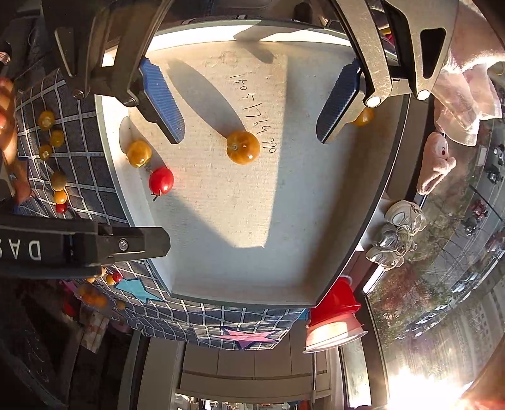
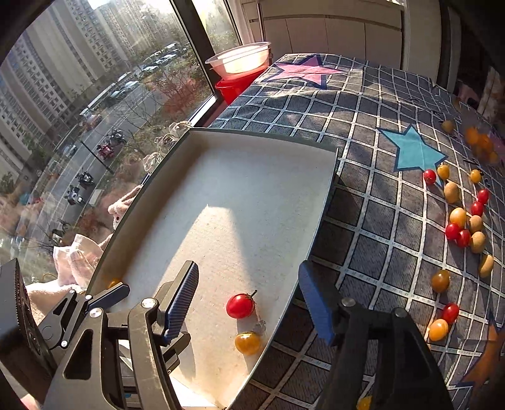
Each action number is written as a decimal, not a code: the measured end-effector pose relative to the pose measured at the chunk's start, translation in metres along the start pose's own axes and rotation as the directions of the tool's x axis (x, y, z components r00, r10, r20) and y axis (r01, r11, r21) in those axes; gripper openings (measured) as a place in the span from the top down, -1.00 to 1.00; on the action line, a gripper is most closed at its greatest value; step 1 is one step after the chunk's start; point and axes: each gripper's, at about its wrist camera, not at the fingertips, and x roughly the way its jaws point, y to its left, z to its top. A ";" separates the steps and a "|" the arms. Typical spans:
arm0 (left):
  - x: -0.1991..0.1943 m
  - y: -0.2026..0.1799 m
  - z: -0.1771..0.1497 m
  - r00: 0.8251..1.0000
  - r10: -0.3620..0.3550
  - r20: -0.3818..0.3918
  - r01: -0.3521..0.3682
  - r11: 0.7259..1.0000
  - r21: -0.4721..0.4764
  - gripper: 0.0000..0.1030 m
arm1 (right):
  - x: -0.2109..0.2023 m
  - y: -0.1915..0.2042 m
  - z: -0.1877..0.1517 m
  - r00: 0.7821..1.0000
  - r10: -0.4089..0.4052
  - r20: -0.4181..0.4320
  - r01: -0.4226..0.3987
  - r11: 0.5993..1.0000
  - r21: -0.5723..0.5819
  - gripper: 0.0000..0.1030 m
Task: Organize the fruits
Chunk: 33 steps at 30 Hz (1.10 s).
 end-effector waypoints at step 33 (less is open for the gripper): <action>0.018 -0.174 0.074 0.992 -0.121 -0.035 0.126 0.968 0.217 -0.67 | -0.084 -0.220 -0.094 0.965 -0.259 0.038 0.226 0.898 0.378 -0.44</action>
